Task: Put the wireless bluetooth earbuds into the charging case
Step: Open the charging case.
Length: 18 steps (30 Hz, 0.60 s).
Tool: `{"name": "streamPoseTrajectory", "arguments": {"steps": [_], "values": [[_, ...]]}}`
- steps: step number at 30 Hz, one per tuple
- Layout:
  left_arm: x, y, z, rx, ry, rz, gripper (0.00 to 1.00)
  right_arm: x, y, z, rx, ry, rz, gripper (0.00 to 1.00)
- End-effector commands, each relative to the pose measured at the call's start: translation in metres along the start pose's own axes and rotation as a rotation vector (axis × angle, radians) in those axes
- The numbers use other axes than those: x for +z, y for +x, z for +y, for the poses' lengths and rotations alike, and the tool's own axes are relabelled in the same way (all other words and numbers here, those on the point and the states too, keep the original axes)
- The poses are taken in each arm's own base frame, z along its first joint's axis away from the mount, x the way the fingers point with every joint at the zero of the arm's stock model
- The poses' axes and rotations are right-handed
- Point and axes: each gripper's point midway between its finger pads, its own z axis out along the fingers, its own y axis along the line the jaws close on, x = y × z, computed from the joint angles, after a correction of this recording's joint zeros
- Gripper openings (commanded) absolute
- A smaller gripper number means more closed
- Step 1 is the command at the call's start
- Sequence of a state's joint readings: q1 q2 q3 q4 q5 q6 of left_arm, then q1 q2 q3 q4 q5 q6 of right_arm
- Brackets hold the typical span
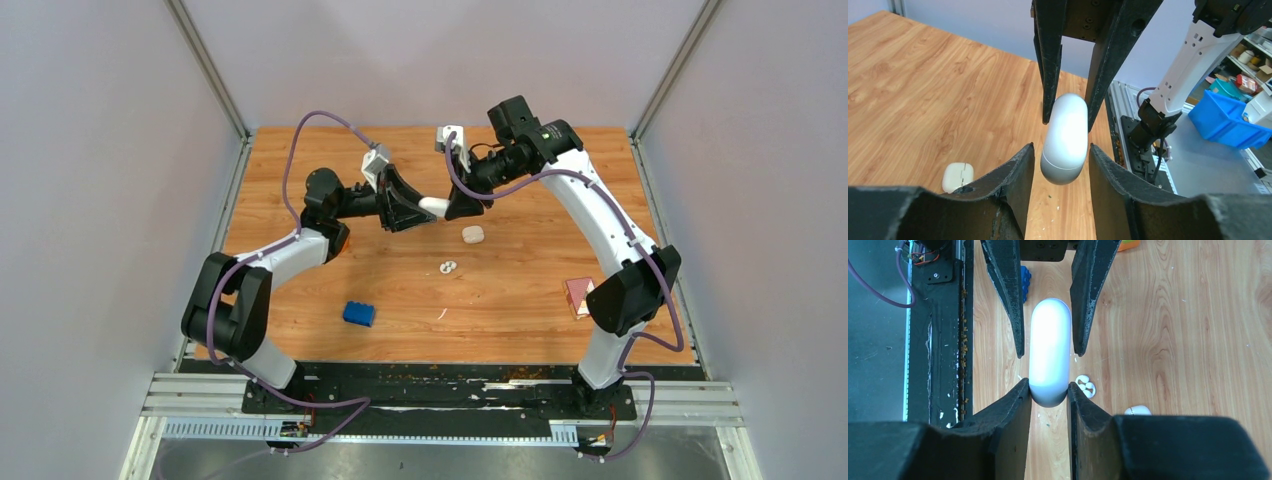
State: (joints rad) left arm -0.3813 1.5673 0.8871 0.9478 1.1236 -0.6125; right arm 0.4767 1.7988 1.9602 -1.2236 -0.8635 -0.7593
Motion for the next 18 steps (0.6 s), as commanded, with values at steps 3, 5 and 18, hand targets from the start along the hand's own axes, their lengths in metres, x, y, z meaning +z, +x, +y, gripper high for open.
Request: {"name": "streamPoseTrajectory", "arguments": {"steps": [3,5,18], "values": [[0.0053,-0.0143,-0.0005,0.036,0.015,-0.019,0.52,-0.0136,-0.0209,0.0044,-0.057,0.039,-0.054,0.11],[0.0056,-0.0146,0.0000,0.032,0.015,-0.020,0.52,-0.0137,-0.0206,0.0039,-0.055,0.040,-0.053,0.11],[0.0066,-0.0158,0.0003,0.029,0.023,-0.027,0.37,-0.0117,-0.0182,0.0024,-0.047,0.039,-0.051,0.13]]}}
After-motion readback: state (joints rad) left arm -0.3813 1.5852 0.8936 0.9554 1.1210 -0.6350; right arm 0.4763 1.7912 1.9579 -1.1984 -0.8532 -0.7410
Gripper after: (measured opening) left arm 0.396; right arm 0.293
